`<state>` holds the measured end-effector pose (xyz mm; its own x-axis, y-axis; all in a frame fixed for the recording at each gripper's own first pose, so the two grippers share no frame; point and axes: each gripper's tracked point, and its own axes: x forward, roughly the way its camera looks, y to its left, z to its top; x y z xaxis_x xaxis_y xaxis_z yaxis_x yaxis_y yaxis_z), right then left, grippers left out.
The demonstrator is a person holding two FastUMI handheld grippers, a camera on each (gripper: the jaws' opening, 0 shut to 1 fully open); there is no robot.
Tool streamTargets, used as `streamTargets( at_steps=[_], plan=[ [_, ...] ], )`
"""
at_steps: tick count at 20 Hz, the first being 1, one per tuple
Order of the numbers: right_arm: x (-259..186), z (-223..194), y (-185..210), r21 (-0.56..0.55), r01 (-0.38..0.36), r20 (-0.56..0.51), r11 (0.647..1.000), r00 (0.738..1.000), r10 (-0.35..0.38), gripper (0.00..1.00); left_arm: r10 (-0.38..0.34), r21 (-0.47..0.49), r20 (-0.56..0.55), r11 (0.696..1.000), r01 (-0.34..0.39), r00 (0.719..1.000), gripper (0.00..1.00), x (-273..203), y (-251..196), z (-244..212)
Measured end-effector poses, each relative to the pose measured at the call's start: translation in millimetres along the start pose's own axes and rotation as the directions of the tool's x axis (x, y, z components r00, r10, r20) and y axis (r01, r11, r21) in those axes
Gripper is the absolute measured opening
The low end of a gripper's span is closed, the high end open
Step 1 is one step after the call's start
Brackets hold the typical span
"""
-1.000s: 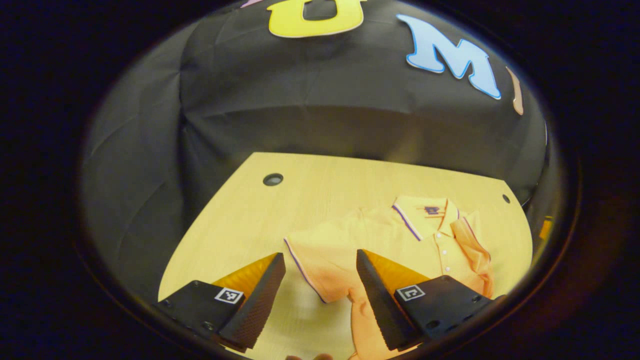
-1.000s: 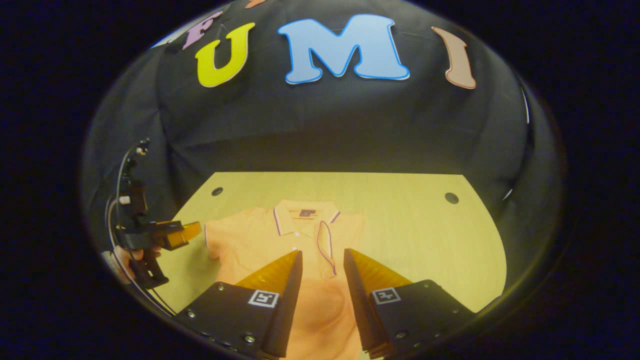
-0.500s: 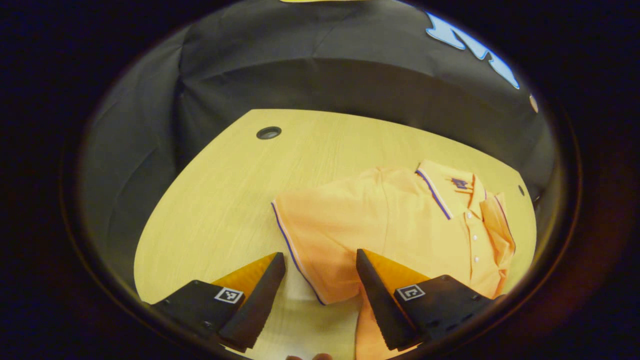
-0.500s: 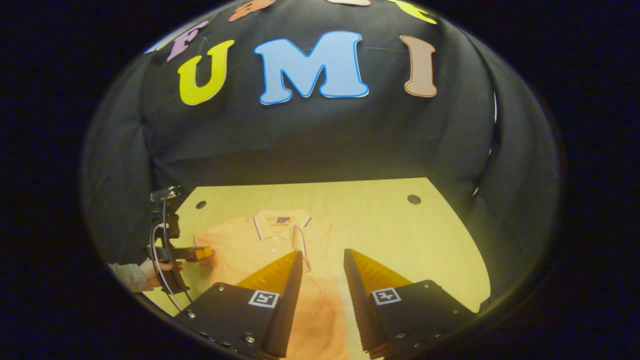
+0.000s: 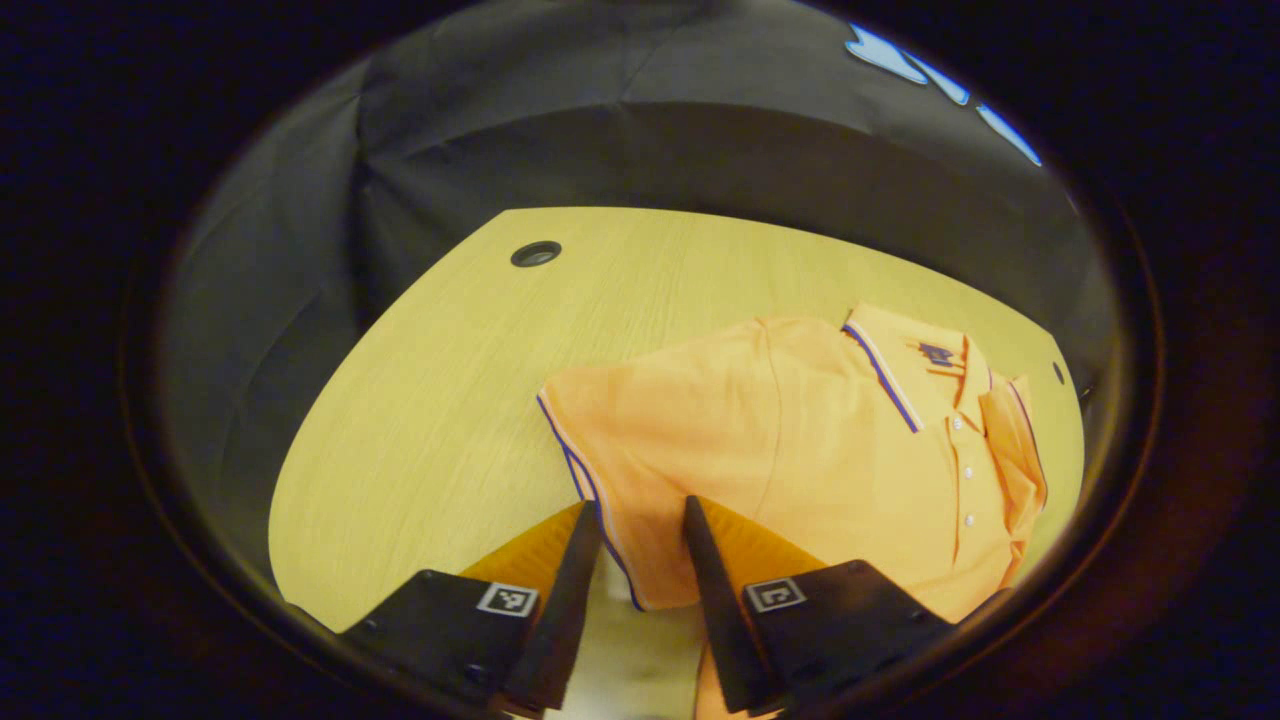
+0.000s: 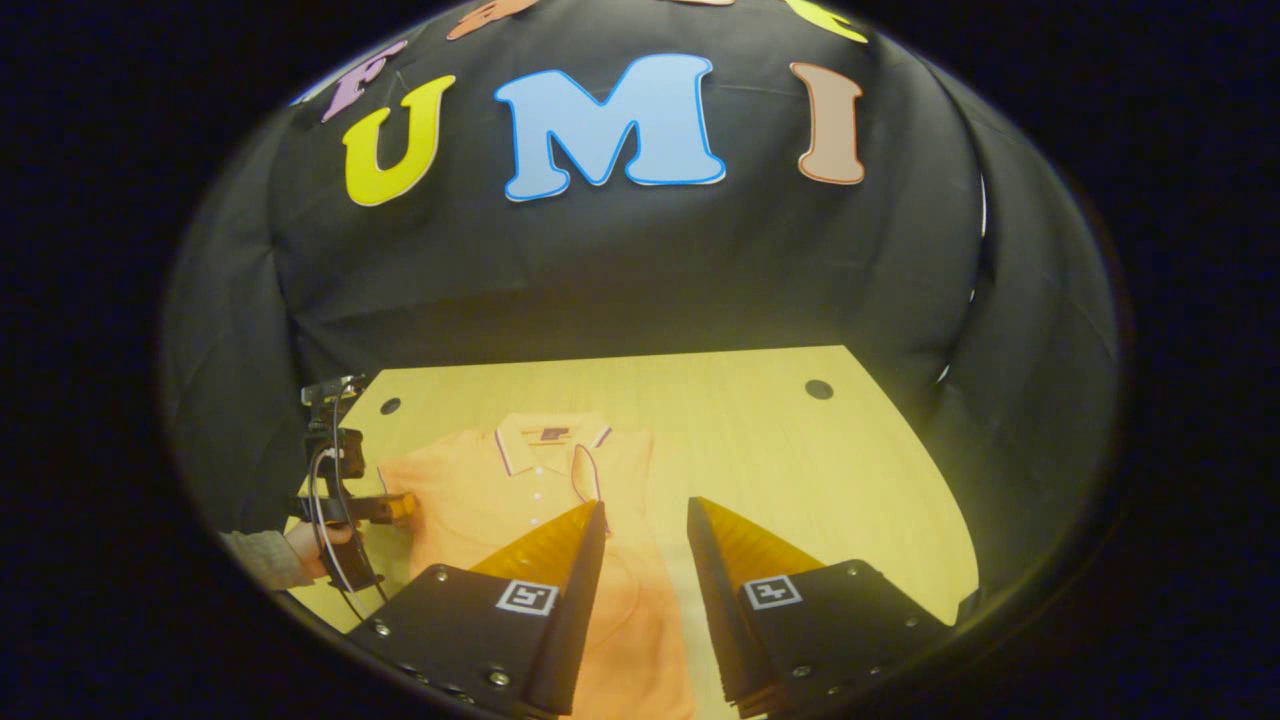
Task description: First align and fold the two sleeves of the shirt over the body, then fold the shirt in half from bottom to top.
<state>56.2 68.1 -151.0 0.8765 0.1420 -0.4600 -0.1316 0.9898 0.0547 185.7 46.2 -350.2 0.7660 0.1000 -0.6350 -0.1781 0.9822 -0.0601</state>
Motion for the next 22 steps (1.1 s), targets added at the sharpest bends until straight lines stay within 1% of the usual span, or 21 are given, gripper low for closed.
streamTargets(
  at_steps=[4,6,7,8,9,11,13,17,20,22],
  plan=[
    [0.8,-1.1,-2.8,0.008,0.002,-0.008,1.000,1.000,-0.002,0.53,0.016,-0.008,0.011,1.000,-0.016,1.000,0.16,-1.4,-2.5,3.4],
    [0.7,-0.9,-3.6,0.010,0.008,-0.007,1.000,1.000,-0.007,0.53,0.029,0.000,0.007,1.000,-0.029,1.000,0.16,-1.7,-1.6,2.5],
    [1.1,-1.9,-4.0,0.011,0.011,-0.007,1.000,1.000,-0.011,0.53,0.045,0.018,0.007,0.999,-0.046,0.999,0.17,-2.3,-1.1,2.9],
    [0.9,-2.6,-4.9,0.014,0.016,-0.009,1.000,1.000,-0.015,0.53,0.052,0.039,0.007,0.998,-0.053,0.999,0.11,-2.7,-2.2,4.4],
    [0.3,-2.8,-5.8,0.018,0.020,-0.009,1.000,1.000,-0.020,0.53,0.056,0.065,0.020,0.996,-0.057,0.998,0.11,-7.2,-6.6,9.8],
    [-0.1,-4.2,-6.6,0.029,0.027,-0.015,0.999,1.000,-0.027,0.53,0.047,0.125,0.060,0.991,-0.054,0.997,0.11,-15.9,-18.8,24.7],
    [-0.4,-5.6,-7.4,0.040,0.034,-0.020,0.999,0.999,-0.034,0.53,0.018,0.199,0.114,0.979,-0.040,0.993,0.11,-26.7,-39.3,42.8],
    [-0.9,-6.7,-7.3,0.064,0.042,-0.031,0.997,0.999,-0.041,0.53,-0.081,0.353,0.182,0.936,0.012,0.980,0.11,-45.3,-99.6,60.9],
    [1.0,-9.3,-10.6,0.069,0.051,-0.032,0.996,0.998,-0.049,0.53,-0.160,0.455,0.187,0.889,0.059,0.969,0.11,-55.8,-147.7,51.9],
    [0.9,-8.4,-12.8,0.075,0.058,-0.031,0.996,0.998,-0.056,0.53,-0.210,0.510,0.164,0.854,0.099,0.964,0.11,-55.9,-176.9,36.3]
  ],
)
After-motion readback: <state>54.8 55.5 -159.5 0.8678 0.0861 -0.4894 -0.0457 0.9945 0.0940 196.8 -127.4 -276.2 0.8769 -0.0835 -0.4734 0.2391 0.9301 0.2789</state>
